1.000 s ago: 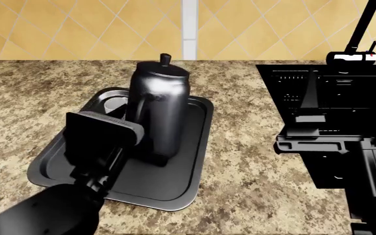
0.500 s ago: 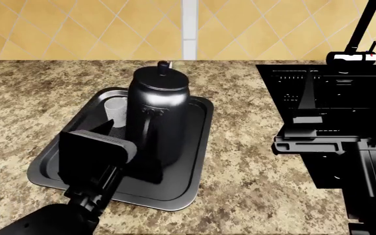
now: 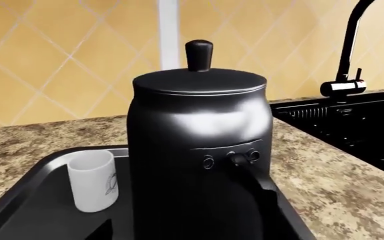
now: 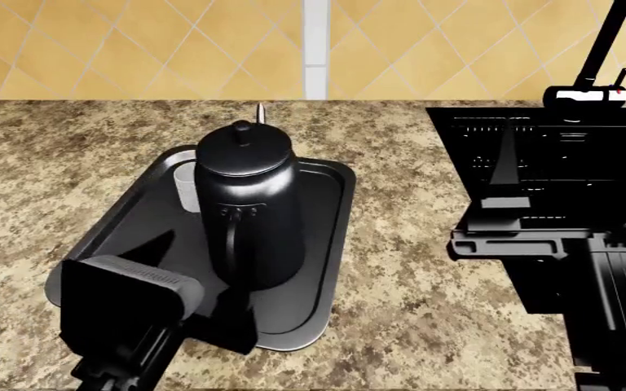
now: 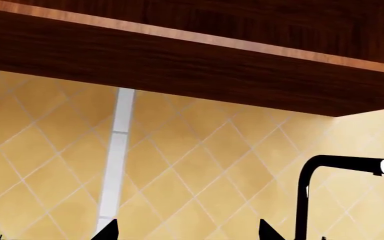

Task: Pick the kettle from the counter and place it on the tray. Then pick the mug from the cabinet and place it on the tray. Then close the cabinet doors.

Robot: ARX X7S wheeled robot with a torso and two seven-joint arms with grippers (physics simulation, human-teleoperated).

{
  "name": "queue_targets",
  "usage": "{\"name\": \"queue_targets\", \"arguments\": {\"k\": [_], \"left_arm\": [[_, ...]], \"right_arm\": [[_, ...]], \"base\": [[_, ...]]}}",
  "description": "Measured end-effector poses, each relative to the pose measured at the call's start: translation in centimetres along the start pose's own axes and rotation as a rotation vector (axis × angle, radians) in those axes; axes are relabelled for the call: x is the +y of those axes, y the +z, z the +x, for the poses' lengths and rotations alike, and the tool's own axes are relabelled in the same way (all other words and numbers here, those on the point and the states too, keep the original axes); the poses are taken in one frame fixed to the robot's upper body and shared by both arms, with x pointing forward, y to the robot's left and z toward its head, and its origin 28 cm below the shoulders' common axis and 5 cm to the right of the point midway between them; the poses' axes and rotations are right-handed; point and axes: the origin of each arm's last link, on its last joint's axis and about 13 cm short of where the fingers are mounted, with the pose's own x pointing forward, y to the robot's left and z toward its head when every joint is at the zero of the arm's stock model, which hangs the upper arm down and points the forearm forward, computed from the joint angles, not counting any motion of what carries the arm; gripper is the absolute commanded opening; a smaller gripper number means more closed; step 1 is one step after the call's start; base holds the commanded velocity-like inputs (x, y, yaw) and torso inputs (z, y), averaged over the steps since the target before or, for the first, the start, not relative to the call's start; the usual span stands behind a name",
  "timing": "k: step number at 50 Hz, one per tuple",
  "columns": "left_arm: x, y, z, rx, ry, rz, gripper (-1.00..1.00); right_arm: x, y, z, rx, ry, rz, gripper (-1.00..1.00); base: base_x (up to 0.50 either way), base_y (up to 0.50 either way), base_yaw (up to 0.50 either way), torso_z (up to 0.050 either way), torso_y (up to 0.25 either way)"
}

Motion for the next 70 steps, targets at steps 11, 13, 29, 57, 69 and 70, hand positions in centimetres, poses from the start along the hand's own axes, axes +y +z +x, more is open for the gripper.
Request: {"name": "queue_targets", "arguments": {"k": [11,13,29,57,69,70], "left_arm": [[-0.1,2.8,-2.1,-0.124,-0.015,0.026,1.0],[-0.1,3.7,-2.4,-0.178,-0.028,0.043,1.0],[0.4,10.4,-3.8,-0.584,0.089,0.169,1.0],[0.5,11.5,-5.3,-0.712,0.206,0.127,1.0],[0.5,11.6,-5.4,-0.72,0.212,0.118,1.0],[0.6,11.6,-5.4,-0.72,0.212,0.118,1.0]], "right_arm": [[0.1,0.0,0.0,-0.001,0.008,0.002,1.0],[0.2,0.1,-0.1,-0.002,0.008,0.003,1.0],[0.1,1.0,-1.5,-0.058,0.033,-0.002,1.0],[-0.4,1.4,-2.3,-0.103,0.042,-0.002,1.0],[-0.6,1.5,-2.2,-0.126,0.026,-0.024,1.0],[-0.6,1.5,-2.2,-0.127,0.025,-0.025,1.0]], "base": [[0.0,0.0,0.0,0.0,0.0],[0.0,0.0,0.0,0.0,0.0],[0.0,0.0,0.0,0.0,0.0],[0.08,0.0,0.0,0.0,0.0],[0.0,0.47,0.0,0.0,0.0],[0.0,0.5,0.0,0.0,0.0]]}}
